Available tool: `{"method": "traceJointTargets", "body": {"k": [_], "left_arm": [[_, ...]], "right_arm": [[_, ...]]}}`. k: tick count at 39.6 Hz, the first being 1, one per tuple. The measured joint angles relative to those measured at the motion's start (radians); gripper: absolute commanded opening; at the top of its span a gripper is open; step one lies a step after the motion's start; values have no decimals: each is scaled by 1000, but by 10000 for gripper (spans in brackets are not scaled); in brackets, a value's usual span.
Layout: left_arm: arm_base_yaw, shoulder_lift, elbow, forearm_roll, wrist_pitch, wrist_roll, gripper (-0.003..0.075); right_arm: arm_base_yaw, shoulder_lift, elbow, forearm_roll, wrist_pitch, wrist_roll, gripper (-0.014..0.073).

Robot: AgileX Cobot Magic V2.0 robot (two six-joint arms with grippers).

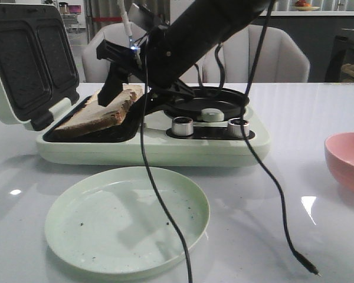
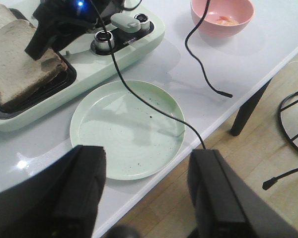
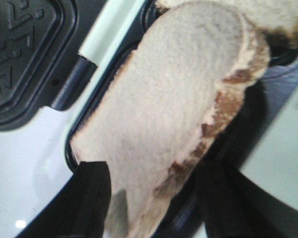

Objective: Make breakfast with bread and shrimp

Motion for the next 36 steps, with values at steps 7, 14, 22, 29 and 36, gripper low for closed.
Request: {"method": "traceJointTargets", "body": {"k": [7,14,22,29,36], "left_arm": [[0,0,0,0,2,0,436],[0,0,0,26,3,0,436],[0,0,0,33,3,0,436],[0,0,0,35,1,0,436],[0,0,0,35,-1,0,436]], "right_arm": [[0,-122,-4,-287,83,187,486],[0,-276,23,-490,197,264,486],[0,-493,208,-650,221,328,486],[0,-709,428,-762,223,394,486],[0,-927,615,-804,224,410,486]]}}
